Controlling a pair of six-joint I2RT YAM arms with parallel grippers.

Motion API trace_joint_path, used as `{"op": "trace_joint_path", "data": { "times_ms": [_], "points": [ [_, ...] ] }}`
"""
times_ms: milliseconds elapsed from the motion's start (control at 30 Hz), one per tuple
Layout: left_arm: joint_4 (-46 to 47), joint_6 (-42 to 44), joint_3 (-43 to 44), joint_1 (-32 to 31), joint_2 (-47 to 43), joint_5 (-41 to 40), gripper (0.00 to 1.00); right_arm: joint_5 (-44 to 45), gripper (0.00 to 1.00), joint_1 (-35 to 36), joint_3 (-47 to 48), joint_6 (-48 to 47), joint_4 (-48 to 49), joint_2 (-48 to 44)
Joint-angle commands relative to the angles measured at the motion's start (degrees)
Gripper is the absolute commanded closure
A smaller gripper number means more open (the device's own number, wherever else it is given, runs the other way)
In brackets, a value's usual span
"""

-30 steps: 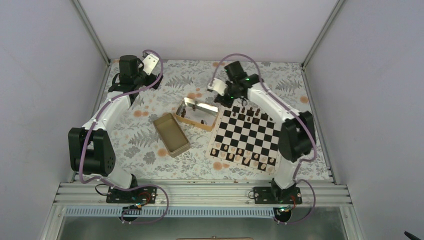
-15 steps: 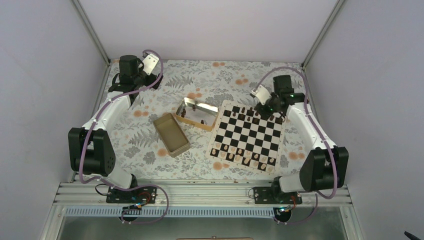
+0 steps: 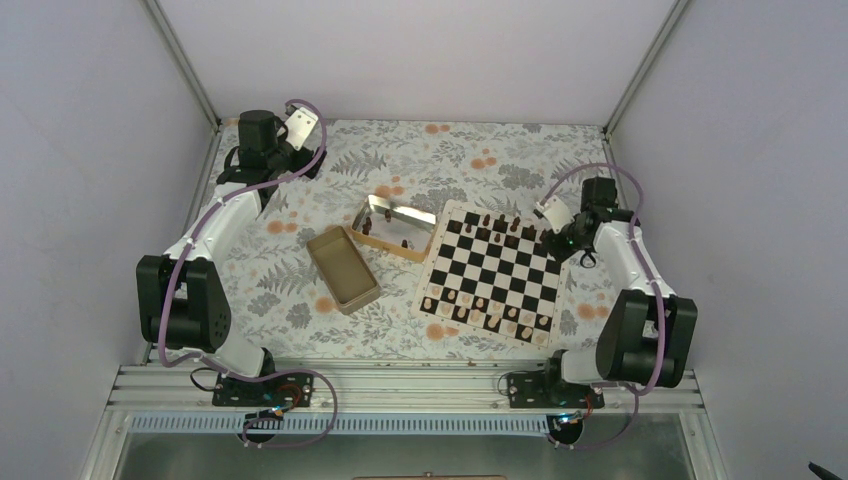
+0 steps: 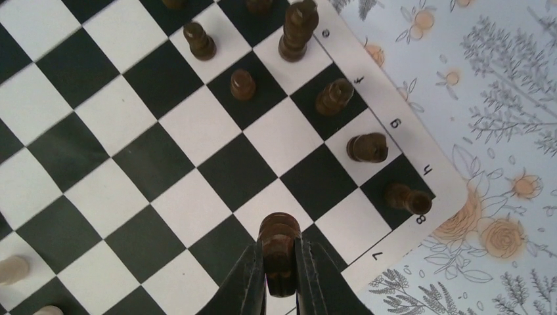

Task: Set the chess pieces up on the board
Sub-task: Place the chess piece on the chessboard.

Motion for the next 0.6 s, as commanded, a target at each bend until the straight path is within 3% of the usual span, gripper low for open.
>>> {"op": "trace_joint_path", "data": {
  "times_ms": [0, 567],
  "points": [
    [0.98, -0.08, 0.48, -0.07, -0.36, 1.0, 0.0, -0.54, 0.9, -1.61, -2.36, -2.18, 2.4, 1.43],
    [0.87, -0.03, 0.48, -0.06, -0.92, 0.27, 0.0, -2.0, 0.89, -3.53, -0.58, -2.04, 9.16, 10.91]
  ]
}}
